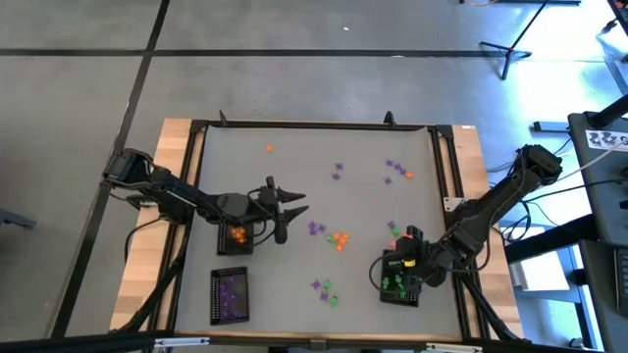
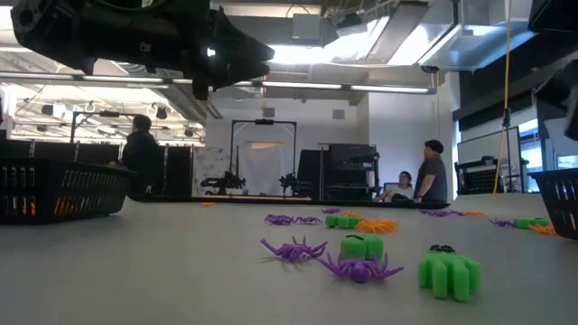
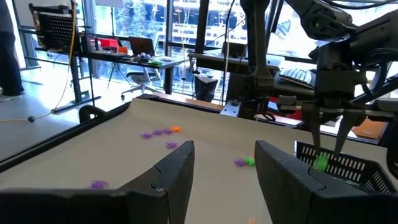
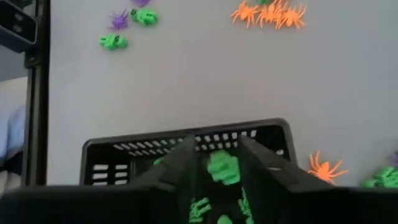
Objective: Sort Halloween decoration
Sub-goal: Put the green skeleton toy into the bottom right black basket, then put the orange spider toy into the top black basket
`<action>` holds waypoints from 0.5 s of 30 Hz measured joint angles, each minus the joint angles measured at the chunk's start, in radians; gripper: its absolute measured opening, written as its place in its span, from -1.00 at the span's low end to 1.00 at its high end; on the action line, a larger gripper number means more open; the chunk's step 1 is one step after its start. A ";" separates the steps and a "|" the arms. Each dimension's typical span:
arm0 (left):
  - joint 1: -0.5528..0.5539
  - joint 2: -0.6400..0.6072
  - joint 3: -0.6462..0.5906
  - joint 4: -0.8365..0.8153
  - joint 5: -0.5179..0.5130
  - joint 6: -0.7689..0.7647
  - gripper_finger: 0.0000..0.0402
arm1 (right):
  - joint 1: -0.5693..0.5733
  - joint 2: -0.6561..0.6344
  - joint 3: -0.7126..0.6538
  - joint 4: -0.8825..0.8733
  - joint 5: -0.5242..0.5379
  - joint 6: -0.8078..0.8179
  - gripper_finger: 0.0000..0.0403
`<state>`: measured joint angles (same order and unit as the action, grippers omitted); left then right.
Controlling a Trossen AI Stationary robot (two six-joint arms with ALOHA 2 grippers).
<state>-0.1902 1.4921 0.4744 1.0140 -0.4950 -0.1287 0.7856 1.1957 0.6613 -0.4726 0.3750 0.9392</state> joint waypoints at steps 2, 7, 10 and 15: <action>0.000 0.000 0.000 -0.005 0.000 -0.001 -0.20 | 0.000 0.000 0.000 -0.001 0.032 -0.005 -0.26; 0.000 0.000 0.000 -0.012 0.000 0.000 -0.20 | -0.004 0.001 0.000 0.000 0.117 -0.066 -0.02; 0.005 0.000 0.000 -0.012 -0.010 -0.001 -0.20 | -0.052 0.001 0.000 0.006 0.206 -0.113 0.03; 0.099 -0.012 0.007 -0.083 -0.021 -0.141 -0.21 | -0.211 0.001 0.000 0.015 0.200 -0.224 0.04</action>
<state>-0.0913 1.4802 0.4811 0.9311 -0.5163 -0.2693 0.5750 1.1965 0.6613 -0.4578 0.5746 0.7153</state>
